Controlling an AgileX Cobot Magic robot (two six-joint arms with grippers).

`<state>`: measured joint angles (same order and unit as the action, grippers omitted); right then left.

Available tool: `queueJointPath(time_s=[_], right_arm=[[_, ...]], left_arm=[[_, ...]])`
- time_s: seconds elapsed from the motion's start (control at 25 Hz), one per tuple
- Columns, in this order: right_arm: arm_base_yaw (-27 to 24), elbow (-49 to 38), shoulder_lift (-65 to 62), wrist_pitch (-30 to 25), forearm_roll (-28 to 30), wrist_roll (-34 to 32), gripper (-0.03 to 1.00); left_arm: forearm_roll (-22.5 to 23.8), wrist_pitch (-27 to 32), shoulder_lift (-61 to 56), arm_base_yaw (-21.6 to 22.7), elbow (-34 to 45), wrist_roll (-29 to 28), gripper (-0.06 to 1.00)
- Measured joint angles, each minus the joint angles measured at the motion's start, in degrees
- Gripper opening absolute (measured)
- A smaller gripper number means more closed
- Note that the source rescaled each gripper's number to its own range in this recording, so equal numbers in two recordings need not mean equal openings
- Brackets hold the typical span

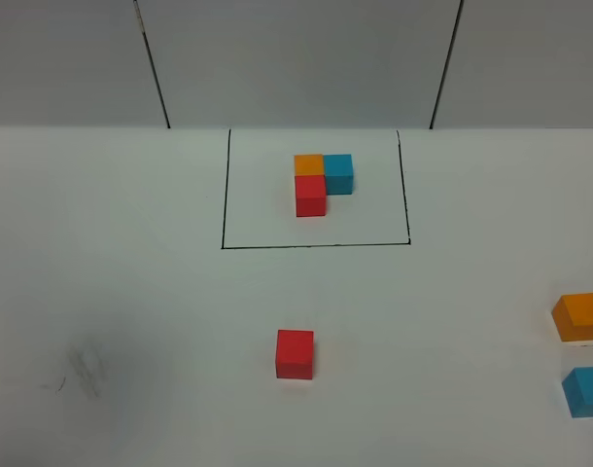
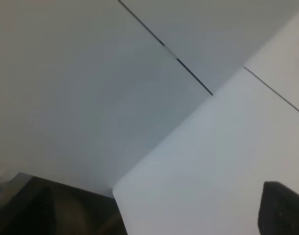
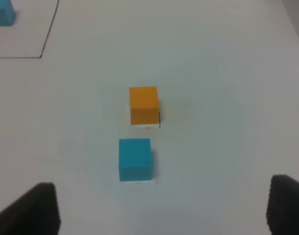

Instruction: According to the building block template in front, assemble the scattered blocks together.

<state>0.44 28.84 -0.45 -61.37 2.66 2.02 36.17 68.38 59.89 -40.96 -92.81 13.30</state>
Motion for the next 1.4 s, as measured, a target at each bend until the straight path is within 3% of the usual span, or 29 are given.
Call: queueJointPath(time_s=[0.2,0.32,0.56,0.68,0.84,1.0,1.24,1.4], right_arm=[[0.0,0.0,0.0,0.0,0.0,0.0,0.72],[0.0,0.0,0.0,0.0,0.0,0.0,0.72],[0.0,0.0,0.0,0.0,0.0,0.0,0.72],[0.0,0.0,0.0,0.0,0.0,0.0,0.72],[0.0,0.0,0.0,0.0,0.0,0.0,0.72],[0.0,0.0,0.0,0.0,0.0,0.0,0.72],[0.0,0.0,0.0,0.0,0.0,0.0,0.72],[0.0,0.0,0.0,0.0,0.0,0.0,0.72]], left_arm=[[-0.9,0.0,-12.9,0.3,-0.1,0.1,0.68],[-4.8,0.0,-18.8,3.3,1.9,1.5,0.65],[-15.1,0.1,-26.8,19.6,13.6,7.6,0.65],[-21.7,0.1,-32.0,27.2,19.6,6.6,0.65],[-29.8,-0.5,-41.1,33.2,27.8,3.1,0.65],[-34.6,-2.4,-50.1,35.8,36.5,-3.3,0.65],[-34.1,-3.4,-59.5,36.6,47.5,-12.4,0.65],[-34.0,-4.4,-60.3,36.7,53.3,-14.0,0.65]])
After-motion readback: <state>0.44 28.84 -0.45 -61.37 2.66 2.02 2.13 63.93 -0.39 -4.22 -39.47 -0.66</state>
